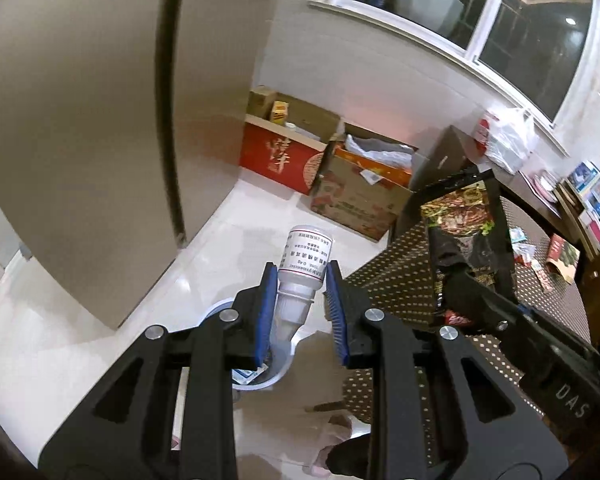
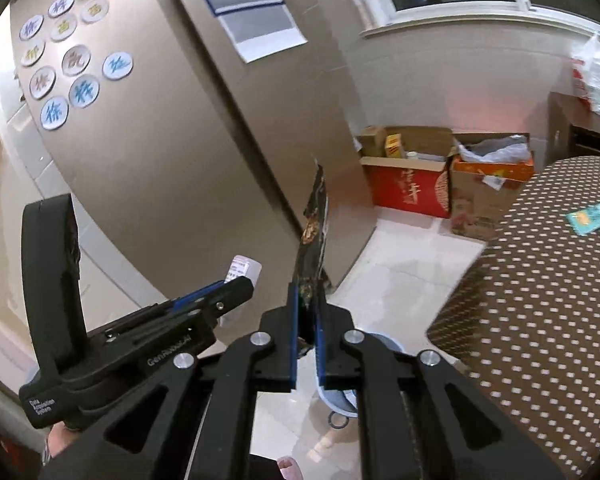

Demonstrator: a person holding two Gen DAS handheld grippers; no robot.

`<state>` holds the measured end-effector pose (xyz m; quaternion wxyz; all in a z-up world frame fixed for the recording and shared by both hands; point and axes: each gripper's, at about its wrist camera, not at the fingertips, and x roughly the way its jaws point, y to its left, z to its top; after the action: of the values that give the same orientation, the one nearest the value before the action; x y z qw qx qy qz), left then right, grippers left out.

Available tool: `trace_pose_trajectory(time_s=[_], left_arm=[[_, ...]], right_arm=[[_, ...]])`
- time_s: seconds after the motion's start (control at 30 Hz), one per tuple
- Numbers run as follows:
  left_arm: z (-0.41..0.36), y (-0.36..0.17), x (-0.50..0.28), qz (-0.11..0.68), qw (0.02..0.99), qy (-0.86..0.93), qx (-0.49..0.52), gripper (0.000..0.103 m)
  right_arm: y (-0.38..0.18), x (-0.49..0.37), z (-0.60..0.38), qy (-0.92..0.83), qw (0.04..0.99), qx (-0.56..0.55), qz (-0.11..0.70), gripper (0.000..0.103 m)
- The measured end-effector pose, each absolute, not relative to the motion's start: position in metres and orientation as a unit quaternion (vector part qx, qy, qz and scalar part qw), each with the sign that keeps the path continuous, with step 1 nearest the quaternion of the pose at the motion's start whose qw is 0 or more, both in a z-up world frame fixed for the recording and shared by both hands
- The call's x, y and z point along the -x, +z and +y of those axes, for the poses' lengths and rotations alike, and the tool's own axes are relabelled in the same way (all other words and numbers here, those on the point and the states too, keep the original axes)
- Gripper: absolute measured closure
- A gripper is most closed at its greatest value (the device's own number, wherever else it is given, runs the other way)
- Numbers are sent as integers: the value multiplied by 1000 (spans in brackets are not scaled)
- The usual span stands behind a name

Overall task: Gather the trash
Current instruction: 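Carry the bottle and wrapper over the blue bucket and open both grippers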

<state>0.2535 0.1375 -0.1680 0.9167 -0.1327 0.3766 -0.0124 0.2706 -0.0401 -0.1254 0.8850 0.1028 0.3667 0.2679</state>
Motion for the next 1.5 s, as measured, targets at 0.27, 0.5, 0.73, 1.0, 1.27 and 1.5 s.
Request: trace_pose_trajectory(time_s=[0.27,0.5,0.73,1.0,1.27,1.5], left_arm=[[161,-182,-259,385,912,15,139,78],[179,-202,-271,407,901,39,143,78],[178,-207,-275,411,900,31,144,78],[173,-200,-272,405,904,22,135,78],[167,-195,-272,401,907,16,125,78],[158,-188,-286,404,908,25,108,71]], right_arm=[[-146,-291,-6,273,880,-94,377,93],[-178,-316,8,251,882,-73,392,67],[-179,-309,3,246,886,-62,389,63],[-164,-297,-11,229,900,-56,367,57],[-152,-289,-23,210,913,-57,346,53],[-138,-284,-38,194,926,-71,317,50]])
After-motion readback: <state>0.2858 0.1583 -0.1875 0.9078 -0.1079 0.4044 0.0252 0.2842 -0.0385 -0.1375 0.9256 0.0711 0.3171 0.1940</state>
